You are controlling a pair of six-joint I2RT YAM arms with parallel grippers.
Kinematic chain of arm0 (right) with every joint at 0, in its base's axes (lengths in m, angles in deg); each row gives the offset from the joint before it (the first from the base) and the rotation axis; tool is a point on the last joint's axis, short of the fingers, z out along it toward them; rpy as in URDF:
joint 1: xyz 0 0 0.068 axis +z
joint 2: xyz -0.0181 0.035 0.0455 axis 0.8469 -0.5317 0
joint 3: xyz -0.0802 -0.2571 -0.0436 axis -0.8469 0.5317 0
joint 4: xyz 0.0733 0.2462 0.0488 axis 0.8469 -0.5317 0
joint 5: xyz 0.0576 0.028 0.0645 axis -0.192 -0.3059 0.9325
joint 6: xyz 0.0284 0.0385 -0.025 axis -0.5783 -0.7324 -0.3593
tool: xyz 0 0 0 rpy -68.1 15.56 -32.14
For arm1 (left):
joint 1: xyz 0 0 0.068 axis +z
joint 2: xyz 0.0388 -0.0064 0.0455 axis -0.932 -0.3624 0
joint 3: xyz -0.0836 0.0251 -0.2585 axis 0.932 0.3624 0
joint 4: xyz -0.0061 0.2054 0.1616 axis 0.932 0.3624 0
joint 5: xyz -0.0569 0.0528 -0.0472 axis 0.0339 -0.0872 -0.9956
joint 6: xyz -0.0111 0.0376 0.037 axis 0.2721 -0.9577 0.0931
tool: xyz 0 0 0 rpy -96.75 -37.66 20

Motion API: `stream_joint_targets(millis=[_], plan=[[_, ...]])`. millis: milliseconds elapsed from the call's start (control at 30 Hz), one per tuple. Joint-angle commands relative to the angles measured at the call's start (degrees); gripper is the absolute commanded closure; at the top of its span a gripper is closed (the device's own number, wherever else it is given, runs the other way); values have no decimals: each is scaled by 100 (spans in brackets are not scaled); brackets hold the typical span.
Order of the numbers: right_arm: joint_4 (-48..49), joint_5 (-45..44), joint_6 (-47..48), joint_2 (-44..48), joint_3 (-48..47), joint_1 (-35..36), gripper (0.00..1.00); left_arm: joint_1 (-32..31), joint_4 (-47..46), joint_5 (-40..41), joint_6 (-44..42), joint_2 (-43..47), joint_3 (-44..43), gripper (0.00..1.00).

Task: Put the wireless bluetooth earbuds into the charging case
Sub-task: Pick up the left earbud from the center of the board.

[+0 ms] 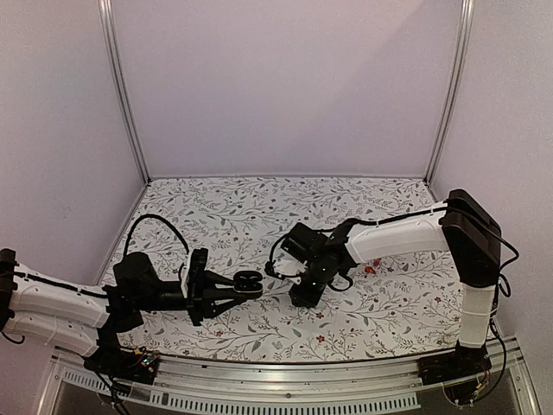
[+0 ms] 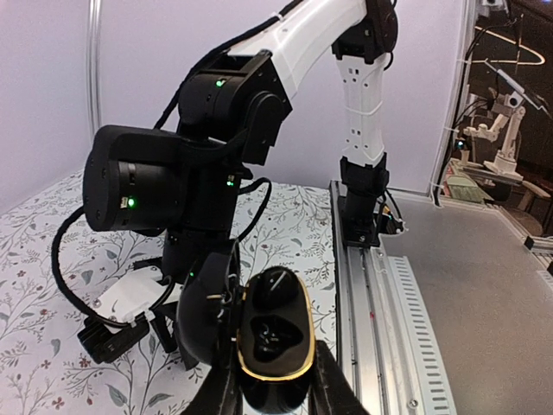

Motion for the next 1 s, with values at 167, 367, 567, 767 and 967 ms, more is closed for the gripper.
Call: stream_joint_targets(millis=[167, 367, 567, 767, 967], plan=[[-931, -158, -374, -292, -423, -16, 69, 94, -148, -26, -31, 119, 137, 100], [-1195, -186, -431, -283, -535, -16, 68, 89, -205, -40, -30, 90, 146, 100], [-1212, -153, -412, -319, -608, -16, 71, 93, -227, -43, -33, 77, 156, 100], [-1184, -101, -403, -362, -693, -19, 74, 95, -215, -34, -28, 89, 167, 100], [-1282, -102, -352, -485, -858, -21, 74, 93, -200, -34, -26, 97, 164, 100]])
